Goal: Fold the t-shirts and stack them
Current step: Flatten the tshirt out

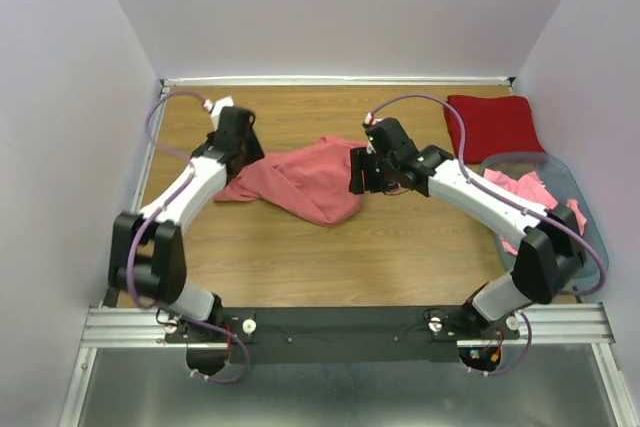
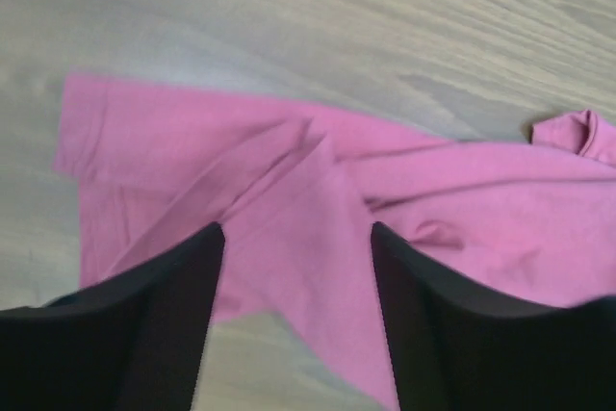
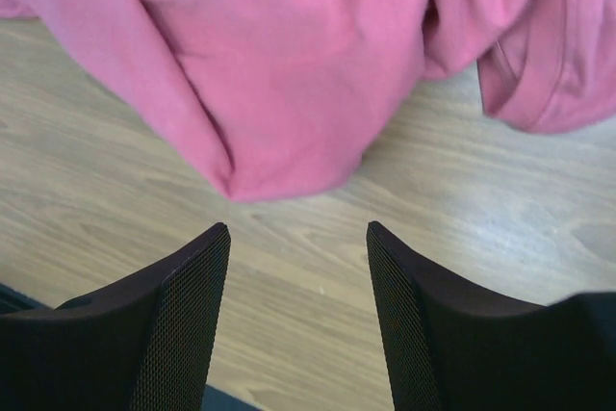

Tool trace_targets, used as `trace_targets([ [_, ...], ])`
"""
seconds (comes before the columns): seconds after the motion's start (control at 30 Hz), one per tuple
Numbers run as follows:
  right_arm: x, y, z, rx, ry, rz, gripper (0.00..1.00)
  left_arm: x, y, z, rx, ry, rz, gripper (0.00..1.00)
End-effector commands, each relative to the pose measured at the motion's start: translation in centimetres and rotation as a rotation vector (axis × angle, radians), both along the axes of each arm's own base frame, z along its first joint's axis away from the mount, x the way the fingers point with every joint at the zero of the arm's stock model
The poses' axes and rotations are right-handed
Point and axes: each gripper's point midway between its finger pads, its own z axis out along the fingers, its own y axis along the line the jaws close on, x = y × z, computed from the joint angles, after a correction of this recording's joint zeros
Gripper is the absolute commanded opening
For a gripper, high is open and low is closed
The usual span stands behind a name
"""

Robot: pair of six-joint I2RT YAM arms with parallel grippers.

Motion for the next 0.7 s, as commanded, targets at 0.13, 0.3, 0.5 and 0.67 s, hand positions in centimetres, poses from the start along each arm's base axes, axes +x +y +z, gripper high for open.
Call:
trace_targets([
  [0.13,-2.3,-2.5,-0.3,-0.019,-0.017,-0.018,0.67,-2.8,-0.9,-1.2,-0.271,-0.099,0.045,0.51],
  [0.3,-3.2,-3.5,-0.6,-0.026,-0.021,-0.032,0.67,-3.4,1.2,-5.3,-0.249,0.022,0.171,0.53],
  [0.5,-3.6,-4.5,-0.2,-0.026,-0.046,-0.059,0.67,-4.2,1.8,-8.3,-0.279,0.081,0.245,0.58],
  [0.67,-3.7,-5.0,-0.2,-0.032,-0.055,-0.072,0.67,-3.7,1.6,-9.3,-0.283,0.100,0.238,0.58],
])
